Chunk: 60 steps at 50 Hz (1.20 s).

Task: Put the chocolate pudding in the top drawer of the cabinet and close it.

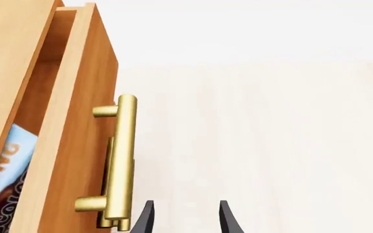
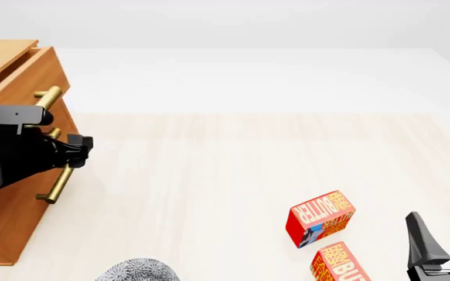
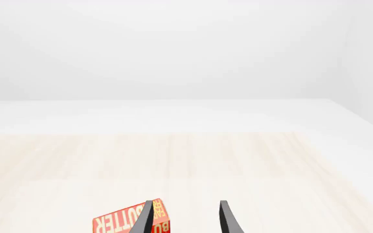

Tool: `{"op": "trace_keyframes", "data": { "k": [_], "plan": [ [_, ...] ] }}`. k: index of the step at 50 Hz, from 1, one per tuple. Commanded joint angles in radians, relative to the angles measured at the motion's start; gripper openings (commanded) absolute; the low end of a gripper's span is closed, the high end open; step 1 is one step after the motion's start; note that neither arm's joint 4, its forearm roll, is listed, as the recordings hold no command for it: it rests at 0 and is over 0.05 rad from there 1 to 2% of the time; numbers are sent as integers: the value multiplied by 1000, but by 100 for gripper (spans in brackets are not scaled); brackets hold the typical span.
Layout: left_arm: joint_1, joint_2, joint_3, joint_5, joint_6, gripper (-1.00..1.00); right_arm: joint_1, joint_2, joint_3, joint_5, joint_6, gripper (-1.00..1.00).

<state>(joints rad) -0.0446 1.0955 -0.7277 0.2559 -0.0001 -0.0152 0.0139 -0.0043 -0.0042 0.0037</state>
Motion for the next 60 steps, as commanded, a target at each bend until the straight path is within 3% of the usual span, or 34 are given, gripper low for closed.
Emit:
{"op": "trace_keyframes", "data": {
  "k": [1, 19, 48, 52, 60],
  "plan": [
    [47, 24, 11, -24, -7, 100, 0, 0, 0, 0, 0, 100],
    [121, 57, 8, -49, -1, 100, 0, 0, 0, 0, 0, 100],
    [377, 196, -21, -134, -43, 100, 0, 0, 0, 0, 0, 100],
    [390, 182, -25, -120, -90, 100, 0, 0, 0, 0, 0, 100],
    [412, 113, -31, -71, -81, 100, 0, 0, 0, 0, 0, 100]
  ]
}}
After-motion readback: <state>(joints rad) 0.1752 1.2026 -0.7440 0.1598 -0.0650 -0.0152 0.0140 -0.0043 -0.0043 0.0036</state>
